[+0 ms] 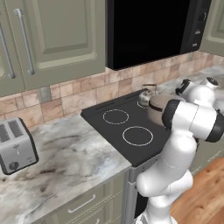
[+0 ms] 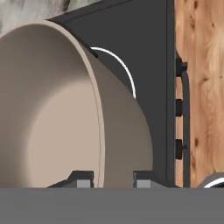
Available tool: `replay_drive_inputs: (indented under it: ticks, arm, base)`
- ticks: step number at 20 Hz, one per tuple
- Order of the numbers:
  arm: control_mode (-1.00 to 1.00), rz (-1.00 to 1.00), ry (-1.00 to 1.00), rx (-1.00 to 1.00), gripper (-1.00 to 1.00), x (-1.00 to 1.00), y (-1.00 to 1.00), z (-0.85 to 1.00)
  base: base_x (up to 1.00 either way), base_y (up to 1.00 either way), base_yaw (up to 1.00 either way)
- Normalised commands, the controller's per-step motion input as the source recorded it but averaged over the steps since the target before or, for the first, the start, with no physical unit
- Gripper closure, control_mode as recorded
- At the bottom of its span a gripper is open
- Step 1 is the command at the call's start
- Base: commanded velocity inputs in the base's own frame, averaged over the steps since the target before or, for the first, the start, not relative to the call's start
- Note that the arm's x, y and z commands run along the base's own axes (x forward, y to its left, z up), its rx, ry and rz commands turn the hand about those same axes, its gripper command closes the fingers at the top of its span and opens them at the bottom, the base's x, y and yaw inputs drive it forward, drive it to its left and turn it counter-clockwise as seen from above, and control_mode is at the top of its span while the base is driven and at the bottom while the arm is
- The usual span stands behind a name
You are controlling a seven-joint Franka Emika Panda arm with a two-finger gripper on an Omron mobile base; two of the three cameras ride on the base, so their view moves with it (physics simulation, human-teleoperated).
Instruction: Pick the kettle from the cabinet and place it on a stove burner. Then pick the pot from the counter and place it on another stove burner. Finally, turn both burners on.
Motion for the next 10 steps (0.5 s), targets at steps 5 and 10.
replay_drive_inputs:
  ticks: [5, 10]
  arm:
    - [-1.00, -0.04, -0.07, -0.07, 1.00, 0.00, -0.22, -0.15]
    - [-1.00, -0.02, -0.09, -0.06, 1.00, 0.07, -0.11, -0.05]
  base:
    - [0.00, 0.00, 0.00]
    - [0.00, 0.00, 0.00]
